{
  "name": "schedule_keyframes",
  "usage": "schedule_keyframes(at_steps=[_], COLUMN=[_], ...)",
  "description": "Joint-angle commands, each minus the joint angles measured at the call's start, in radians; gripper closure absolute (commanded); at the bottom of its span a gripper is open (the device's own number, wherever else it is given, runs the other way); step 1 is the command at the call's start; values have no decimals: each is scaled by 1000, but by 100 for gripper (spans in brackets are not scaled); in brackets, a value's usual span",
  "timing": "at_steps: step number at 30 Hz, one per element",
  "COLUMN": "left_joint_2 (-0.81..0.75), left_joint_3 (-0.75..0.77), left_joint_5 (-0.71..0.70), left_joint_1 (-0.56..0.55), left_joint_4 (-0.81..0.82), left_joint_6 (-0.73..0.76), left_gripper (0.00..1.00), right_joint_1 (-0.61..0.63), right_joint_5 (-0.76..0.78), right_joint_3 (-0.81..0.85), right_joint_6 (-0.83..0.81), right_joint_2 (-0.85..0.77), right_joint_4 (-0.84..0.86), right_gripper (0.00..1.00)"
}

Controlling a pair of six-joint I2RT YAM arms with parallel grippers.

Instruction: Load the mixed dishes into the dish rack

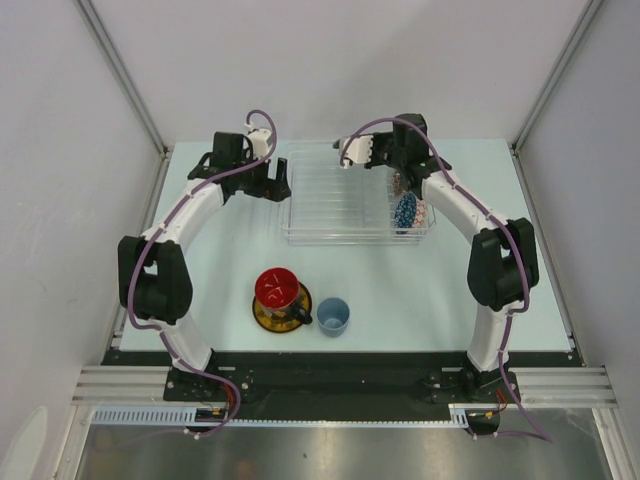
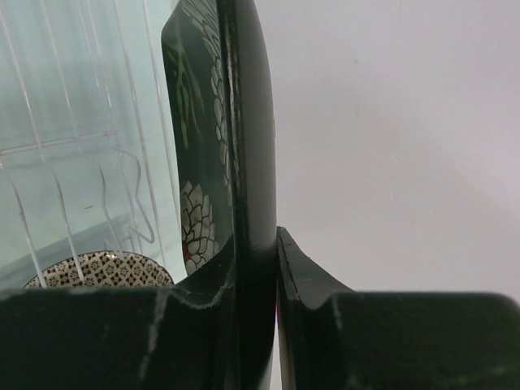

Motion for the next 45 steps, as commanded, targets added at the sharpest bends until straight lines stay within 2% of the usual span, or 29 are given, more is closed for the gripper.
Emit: schedule_keyframes(at_steps=[1, 27, 35, 40, 41, 44, 45], left_joint_2=[-10, -2, -1, 3, 0, -2, -4], left_joint_3=[-7, 23, 27, 38, 38, 35, 32], left_joint_5=[18, 22, 24, 24, 24, 24, 24], left_joint_1=[3, 3, 3, 5, 3, 3, 3], left_joint_4=[28, 21, 24, 19, 19, 17, 19], left_joint_6=[-17, -14, -12, -14, -12, -8, -5], left_gripper=[0, 0, 0, 0, 0, 0, 0], right_joint_1=[-15, -86, -60, -26, -25, -20, -22], right_joint_5=[-10, -93, -121, -83, -78, -49, -35], right_joint_3=[88, -40, -29, -57, -64, -95, -98], right_joint_6=[-17, 113, 103, 103, 103, 113, 113], right_joint_2=[-45, 62, 118, 148, 150, 142, 139], right_joint_4=[206, 290, 281, 323, 330, 375, 376], right_gripper=[100, 100, 100, 100, 100, 86, 84])
